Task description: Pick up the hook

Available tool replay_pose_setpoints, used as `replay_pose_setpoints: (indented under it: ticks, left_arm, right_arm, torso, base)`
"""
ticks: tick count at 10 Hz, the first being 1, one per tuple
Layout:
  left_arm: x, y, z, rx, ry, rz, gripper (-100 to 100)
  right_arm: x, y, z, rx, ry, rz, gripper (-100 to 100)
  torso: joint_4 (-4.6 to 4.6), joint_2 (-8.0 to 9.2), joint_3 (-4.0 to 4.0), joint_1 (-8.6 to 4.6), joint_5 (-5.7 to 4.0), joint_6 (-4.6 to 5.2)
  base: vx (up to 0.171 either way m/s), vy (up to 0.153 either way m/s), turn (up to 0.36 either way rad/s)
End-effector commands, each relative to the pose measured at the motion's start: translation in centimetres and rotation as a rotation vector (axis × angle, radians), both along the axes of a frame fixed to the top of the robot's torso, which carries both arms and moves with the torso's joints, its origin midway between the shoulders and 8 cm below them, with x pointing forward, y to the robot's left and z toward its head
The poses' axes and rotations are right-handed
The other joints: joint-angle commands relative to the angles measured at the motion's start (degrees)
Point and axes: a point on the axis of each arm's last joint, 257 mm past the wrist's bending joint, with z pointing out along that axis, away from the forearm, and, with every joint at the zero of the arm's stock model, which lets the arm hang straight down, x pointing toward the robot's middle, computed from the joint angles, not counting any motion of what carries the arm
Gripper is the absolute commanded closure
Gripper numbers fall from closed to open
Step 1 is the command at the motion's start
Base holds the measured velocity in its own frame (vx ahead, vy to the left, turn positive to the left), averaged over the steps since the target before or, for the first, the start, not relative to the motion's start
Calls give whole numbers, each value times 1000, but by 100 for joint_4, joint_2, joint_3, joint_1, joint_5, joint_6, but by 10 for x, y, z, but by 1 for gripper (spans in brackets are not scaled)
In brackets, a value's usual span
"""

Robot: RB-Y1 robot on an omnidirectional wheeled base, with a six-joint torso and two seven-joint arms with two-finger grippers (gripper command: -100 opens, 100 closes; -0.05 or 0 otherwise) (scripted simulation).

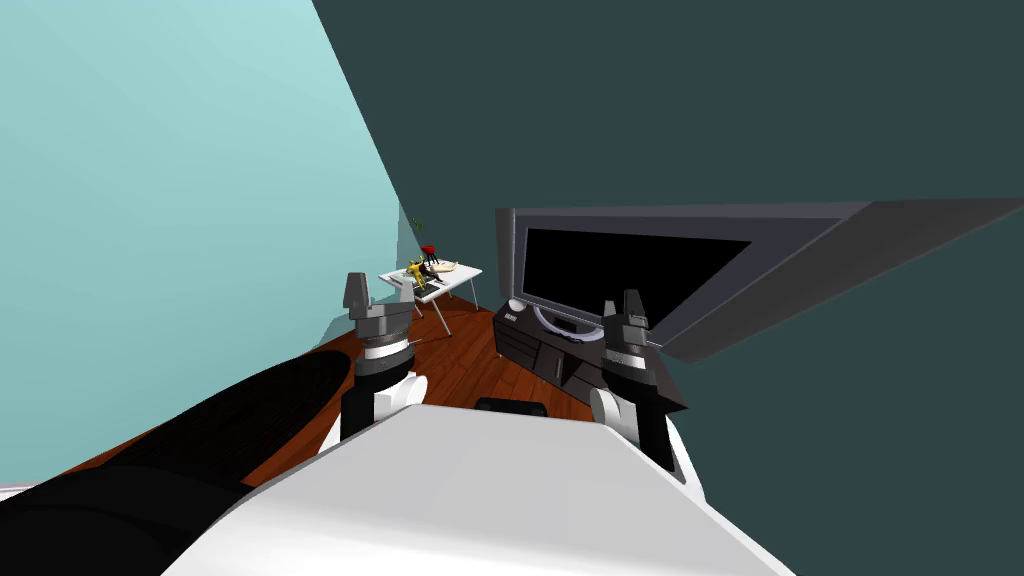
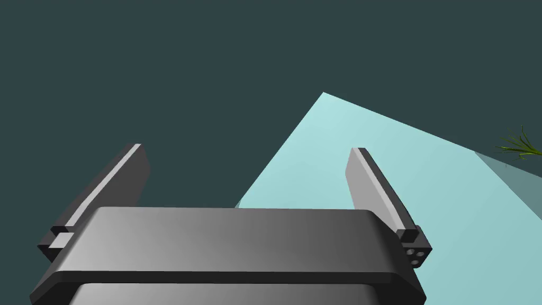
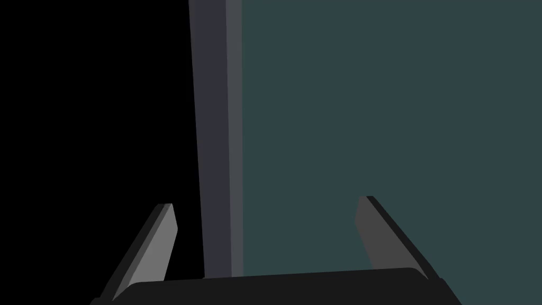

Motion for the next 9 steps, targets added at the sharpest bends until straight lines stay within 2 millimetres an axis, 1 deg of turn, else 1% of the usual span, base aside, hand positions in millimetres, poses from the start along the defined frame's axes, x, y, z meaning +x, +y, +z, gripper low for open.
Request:
replay_pose_setpoints:
  ticks: [1,3,5,6,9]
  left_arm:
    - [0,0,0,0,0,0,0]
    - [0,0,0,0,0,0,0]
    - [0,0,0,0,0,0,0]
    - [0,0,0,0,0,0,0]
    - [0,0,0,0,0,0,0]
  right_arm:
    - [3,7,-1,-48,11,16,-100]
    - [9,19,-5,-129,29,37,-100]
    - [17,33,-13,-224,52,55,-100]
    - [17,34,-14,-235,54,60,-100]
    - [30,59,-36,-408,96,88,-100]
  torso:
    - [0,0,0,0,0,0]
    - [-1,-5,-3,-13,-3,0]
    - [-3,-13,-7,-22,-5,-1]
    - [-4,-18,-10,-27,-6,-1]
    - [-3,-11,-6,-26,-6,-1]
  base:
    - [7,-10,21]
    - [19,-40,48]
    - [41,-58,59]
    - [31,-52,24]
    - [27,-63,92]
